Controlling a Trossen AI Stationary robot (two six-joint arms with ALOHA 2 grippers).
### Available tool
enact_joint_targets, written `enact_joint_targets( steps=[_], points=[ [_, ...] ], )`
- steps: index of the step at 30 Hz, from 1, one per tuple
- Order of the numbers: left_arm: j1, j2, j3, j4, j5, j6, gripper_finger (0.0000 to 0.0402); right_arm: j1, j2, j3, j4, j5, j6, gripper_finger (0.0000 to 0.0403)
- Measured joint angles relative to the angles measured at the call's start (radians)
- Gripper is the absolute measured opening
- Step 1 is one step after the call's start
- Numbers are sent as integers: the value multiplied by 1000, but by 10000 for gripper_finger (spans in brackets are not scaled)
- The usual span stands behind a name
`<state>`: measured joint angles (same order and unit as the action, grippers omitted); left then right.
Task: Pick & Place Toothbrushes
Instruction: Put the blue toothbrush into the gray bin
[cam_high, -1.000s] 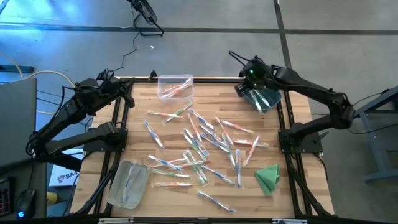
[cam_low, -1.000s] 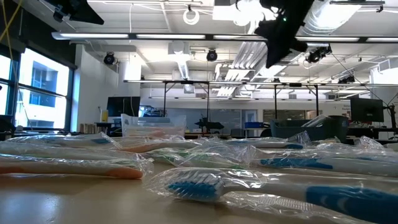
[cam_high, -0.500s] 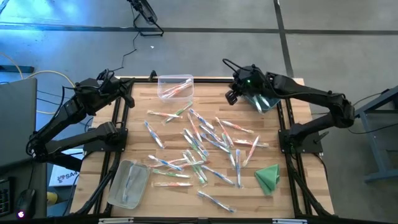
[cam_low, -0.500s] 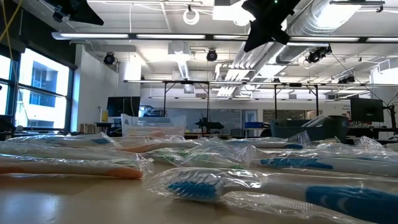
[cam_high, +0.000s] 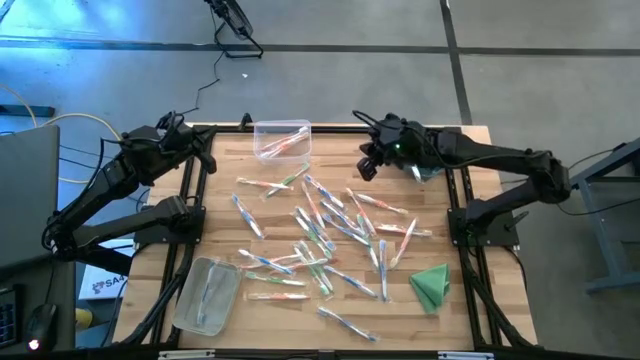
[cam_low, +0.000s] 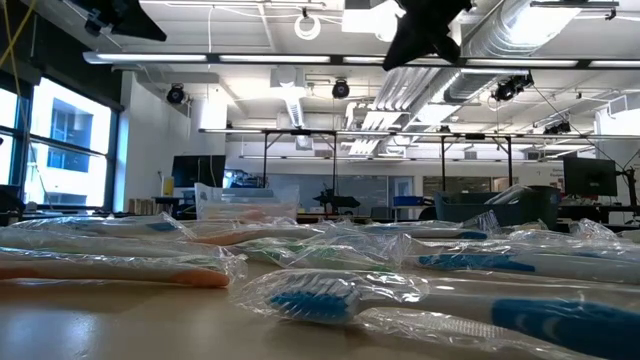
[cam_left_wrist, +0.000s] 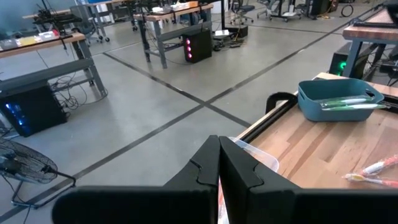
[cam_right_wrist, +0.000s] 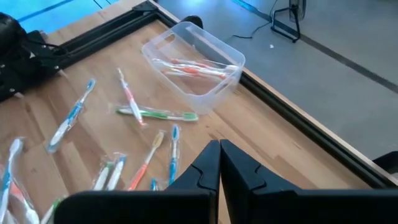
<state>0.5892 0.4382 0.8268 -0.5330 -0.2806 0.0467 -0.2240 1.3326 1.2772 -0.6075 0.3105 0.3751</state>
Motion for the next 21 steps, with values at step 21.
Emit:
enact_joint_targets(
  steps=[21],
  points=[
    [0, 0, 0, -68, 42, -29, 0, 147, 2, 0, 0, 65, 51, 3]
  ],
)
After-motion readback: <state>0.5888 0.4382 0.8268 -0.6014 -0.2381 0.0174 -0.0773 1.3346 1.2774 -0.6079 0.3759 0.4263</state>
